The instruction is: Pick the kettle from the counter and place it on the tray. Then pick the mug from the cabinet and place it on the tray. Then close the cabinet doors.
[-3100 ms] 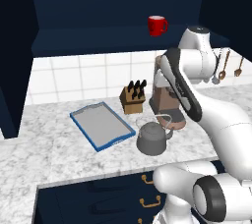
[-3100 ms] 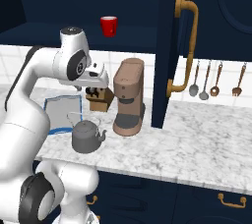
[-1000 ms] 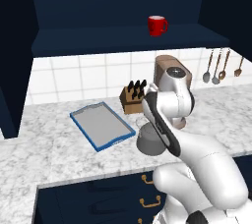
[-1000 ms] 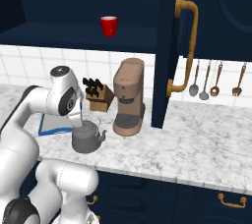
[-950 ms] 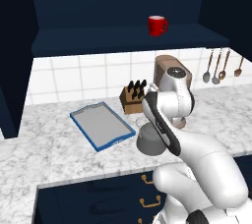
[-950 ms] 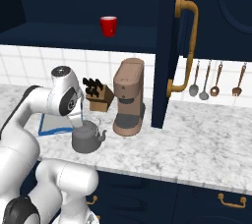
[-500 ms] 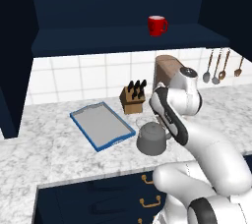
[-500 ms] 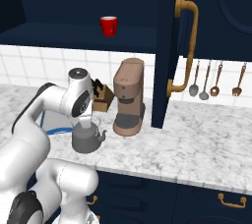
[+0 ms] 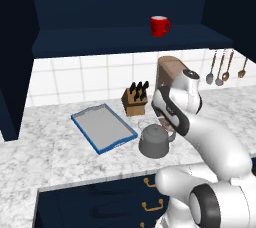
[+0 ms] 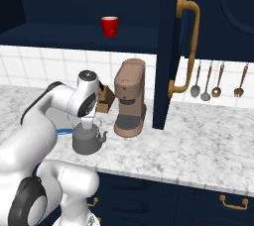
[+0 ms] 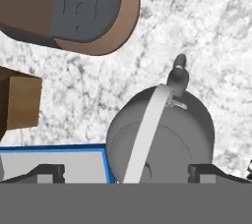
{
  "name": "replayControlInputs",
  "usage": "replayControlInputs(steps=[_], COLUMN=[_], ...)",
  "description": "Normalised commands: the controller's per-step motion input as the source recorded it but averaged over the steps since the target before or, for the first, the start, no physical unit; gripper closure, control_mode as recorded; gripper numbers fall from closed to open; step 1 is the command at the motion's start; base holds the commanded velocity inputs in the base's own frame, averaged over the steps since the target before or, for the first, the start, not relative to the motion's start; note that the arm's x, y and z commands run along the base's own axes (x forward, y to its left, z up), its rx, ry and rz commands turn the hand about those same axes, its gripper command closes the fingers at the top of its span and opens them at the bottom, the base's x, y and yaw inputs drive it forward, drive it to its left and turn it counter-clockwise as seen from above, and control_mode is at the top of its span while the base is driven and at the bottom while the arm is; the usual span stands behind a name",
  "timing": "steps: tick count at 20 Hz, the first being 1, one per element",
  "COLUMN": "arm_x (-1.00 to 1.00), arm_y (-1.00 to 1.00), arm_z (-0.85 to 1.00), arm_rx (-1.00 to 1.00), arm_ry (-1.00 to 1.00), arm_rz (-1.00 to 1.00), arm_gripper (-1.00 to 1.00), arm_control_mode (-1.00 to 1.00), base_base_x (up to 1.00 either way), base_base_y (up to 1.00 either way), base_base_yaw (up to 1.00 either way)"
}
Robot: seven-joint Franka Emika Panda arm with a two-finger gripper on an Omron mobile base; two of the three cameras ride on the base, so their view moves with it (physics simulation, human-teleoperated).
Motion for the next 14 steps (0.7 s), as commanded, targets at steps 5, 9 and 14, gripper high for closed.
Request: replayControlInputs(steps=[5,9,14], arm_x=[0.19,0.12,0.01], arm_y=[0.00,0.00,0.03], arm_z=[-0.11,-0.10,-0.21], arm_rx=[0.03,0.00,0.00], arm_ry=[0.05,0.09,0.09], arm_rz=[-0.08,-0.01,0.00], arm_gripper=[-1.00,-1.00,-1.00], arm_control_mode=[-1.00,-1.00,-1.00], base_base_x=[0.00,0.00,0.00], base_base_y=[0.00,0.00,0.00], base_base_yaw=[0.00,0.00,0.00])
